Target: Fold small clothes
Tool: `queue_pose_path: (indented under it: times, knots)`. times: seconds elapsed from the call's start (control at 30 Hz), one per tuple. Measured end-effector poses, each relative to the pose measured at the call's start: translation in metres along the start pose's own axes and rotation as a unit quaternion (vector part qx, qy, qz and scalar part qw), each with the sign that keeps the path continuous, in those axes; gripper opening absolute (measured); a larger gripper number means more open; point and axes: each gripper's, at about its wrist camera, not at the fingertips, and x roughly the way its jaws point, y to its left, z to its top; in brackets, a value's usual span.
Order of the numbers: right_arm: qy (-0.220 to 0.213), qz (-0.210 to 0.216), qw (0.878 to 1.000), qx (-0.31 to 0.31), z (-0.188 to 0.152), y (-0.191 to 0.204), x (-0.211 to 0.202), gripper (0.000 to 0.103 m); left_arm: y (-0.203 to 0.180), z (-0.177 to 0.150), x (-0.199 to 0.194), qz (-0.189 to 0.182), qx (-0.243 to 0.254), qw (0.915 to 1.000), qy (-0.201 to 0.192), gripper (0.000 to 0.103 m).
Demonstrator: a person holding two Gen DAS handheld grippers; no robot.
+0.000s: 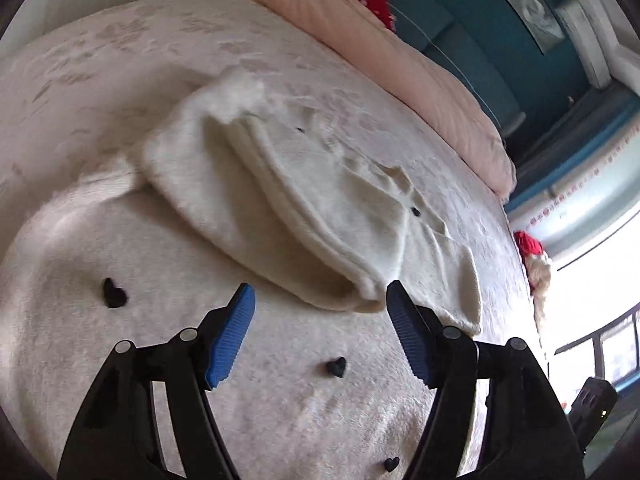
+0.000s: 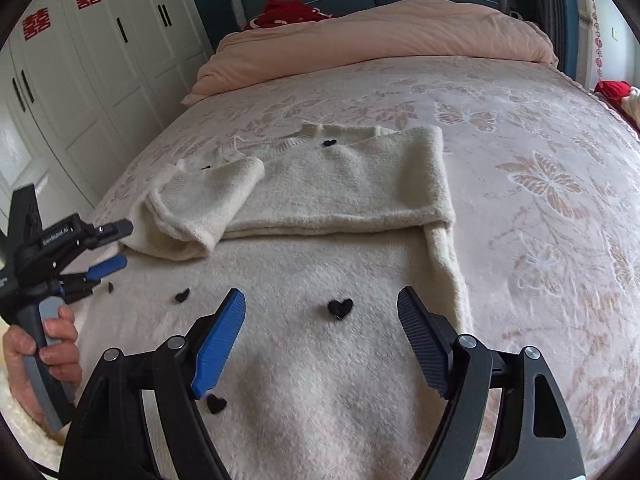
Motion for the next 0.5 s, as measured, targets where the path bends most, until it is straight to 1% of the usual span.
queue_pose_path:
  times: [0.03,0.07,0.13,0.2,0.23,0.27,0.3,0.37,0.43,0.47,0.5]
  knots:
    - [-0.003,-0.001,1.0,-0.003,0.007,0.006,0.004,0.077,0.015,0.011,-0.002,0.002,-0.036,0.9993,-0.008,0.066]
    - [-0.007,0.0,1.0,-0.017,0.016,0.016,0.01,0.077,0.028,0.014,-0.006,-0.004,-0.065,0.9977,-0.019,0.066]
    - [-0.012,0.005,0.998,-0.058,0.031,0.046,0.02,0.077,0.052,0.03,-0.009,-0.011,-0.11,0.9933,-0.034,0.071]
    - [-0.008,0.019,0.993,-0.114,0.043,0.085,0.036,0.077,0.069,0.043,-0.002,0.003,-0.138,0.99,-0.03,0.071]
    - [-0.008,0.022,0.99,-0.142,0.047,0.106,0.045,0.08,0.076,0.048,0.006,0.011,-0.153,0.9879,-0.021,0.071]
    - [-0.002,0.027,0.985,-0.171,0.049,0.128,0.057,0.081,0.083,0.053,0.011,0.007,-0.168,0.9857,-0.013,0.07]
    - [0.004,0.03,0.98,-0.195,0.052,0.147,0.07,0.081,0.091,0.056,0.015,0.001,-0.186,0.9825,-0.006,0.068]
    - [0.024,0.026,0.971,-0.237,0.054,0.182,0.099,0.08,0.106,0.06,0.021,-0.017,-0.222,0.975,0.005,0.06]
    - [0.042,0.009,0.963,-0.266,0.055,0.206,0.128,0.08,0.113,0.062,0.031,-0.02,-0.246,0.969,0.017,0.044]
    - [0.052,-0.004,0.96,-0.277,0.055,0.215,0.143,0.078,0.116,0.065,0.035,-0.018,-0.251,0.9678,0.016,0.038]
    - [0.057,-0.02,0.958,-0.281,0.055,0.22,0.155,0.075,0.12,0.066,0.037,-0.007,-0.257,0.9663,0.013,0.023]
